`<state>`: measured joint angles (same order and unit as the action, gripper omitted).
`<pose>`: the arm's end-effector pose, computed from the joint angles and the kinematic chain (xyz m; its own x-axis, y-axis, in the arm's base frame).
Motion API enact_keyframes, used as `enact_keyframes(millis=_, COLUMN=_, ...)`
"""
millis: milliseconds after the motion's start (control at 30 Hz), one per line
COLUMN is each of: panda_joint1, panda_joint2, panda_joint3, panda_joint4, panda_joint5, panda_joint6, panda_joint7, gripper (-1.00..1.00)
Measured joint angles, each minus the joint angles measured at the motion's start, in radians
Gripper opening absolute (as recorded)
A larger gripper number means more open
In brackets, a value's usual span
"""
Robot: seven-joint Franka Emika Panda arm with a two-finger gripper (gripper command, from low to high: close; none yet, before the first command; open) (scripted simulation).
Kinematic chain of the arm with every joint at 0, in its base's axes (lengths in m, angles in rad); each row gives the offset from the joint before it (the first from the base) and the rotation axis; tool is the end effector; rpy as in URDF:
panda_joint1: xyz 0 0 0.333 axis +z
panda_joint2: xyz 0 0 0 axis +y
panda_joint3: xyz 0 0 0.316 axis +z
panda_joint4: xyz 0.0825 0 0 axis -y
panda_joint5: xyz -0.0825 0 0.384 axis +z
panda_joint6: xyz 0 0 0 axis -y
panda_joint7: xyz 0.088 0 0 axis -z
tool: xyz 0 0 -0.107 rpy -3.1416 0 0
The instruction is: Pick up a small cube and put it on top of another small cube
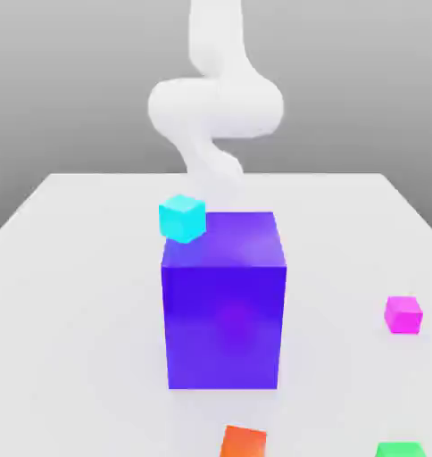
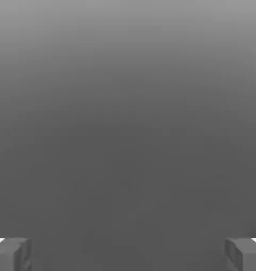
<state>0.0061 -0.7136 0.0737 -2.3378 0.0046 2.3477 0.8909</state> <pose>0.3789 0.0396 0.6649 0.5176 -0.7283 0.4491 -0.5424 -0.6852 -0.4861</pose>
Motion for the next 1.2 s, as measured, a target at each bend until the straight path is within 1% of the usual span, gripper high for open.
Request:
enact_keyframes(millis=200, panda_joint1=0.008, panda_joint2=0.205, panda_joint3=0.202, panda_joint4=-0.093, panda_joint5=0.004, panda_joint6=0.120, panda_joint7=0.228, gripper=0.00)
enact_keyframes(millis=367, panda_joint1=0.024, panda_joint2=0.372, panda_joint3=0.367, panda_joint4=-0.169, panda_joint5=-0.022, panda_joint6=0.217, panda_joint7=0.435, gripper=0.00)
enact_keyframes(millis=500, panda_joint1=0.046, panda_joint2=0.513, panda_joint3=0.488, panda_joint4=-0.230, panda_joint5=-0.073, panda_joint6=0.294, panda_joint7=0.622, gripper=0.00)
enact_keyframes(millis=600, panda_joint1=0.074, panda_joint2=0.626, panda_joint3=0.563, panda_joint4=-0.275, panda_joint5=-0.136, panda_joint6=0.350, panda_joint7=0.780, gripper=0.00)
enact_keyframes(millis=633, panda_joint1=0.103, panda_joint2=0.665, panda_joint3=0.586, panda_joint4=-0.289, panda_joint5=-0.161, panda_joint6=0.368, panda_joint7=0.835, gripper=0.00)
enact_keyframes(millis=733, panda_joint1=0.180, panda_joint2=0.782, panda_joint3=0.596, panda_joint4=-0.333, panda_joint5=-0.242, panda_joint6=0.420, panda_joint7=1.005, gripper=0.00)
enact_keyframes(millis=800, panda_joint1=0.237, panda_joint2=0.852, panda_joint3=0.575, panda_joint4=-0.352, panda_joint5=-0.292, panda_joint6=0.456, panda_joint7=1.102, gripper=0.00)
enact_keyframes(millis=900, panda_joint1=0.320, panda_joint2=0.939, panda_joint3=0.481, panda_joint4=-0.338, panda_joint5=-0.413, panda_joint6=0.505, panda_joint7=1.211, gripper=0.00)
enact_keyframes(millis=1067, panda_joint1=0.481, panda_joint2=1.067, panda_joint3=0.281, panda_joint4=-0.297, panda_joint5=-0.607, panda_joint6=0.588, panda_joint7=1.363, gripper=0.00)
enact_keyframes(millis=1100, panda_joint1=0.507, panda_joint2=1.085, panda_joint3=0.250, panda_joint4=-0.291, panda_joint5=-0.633, panda_joint6=0.600, panda_joint7=1.383, gripper=-1.00)
enact_keyframes(millis=1200, panda_joint1=0.507, panda_joint2=1.085, panda_joint3=0.250, panda_joint4=-0.291, panda_joint5=-0.633, panda_joint6=0.601, panda_joint7=1.383, gripper=-1.00)
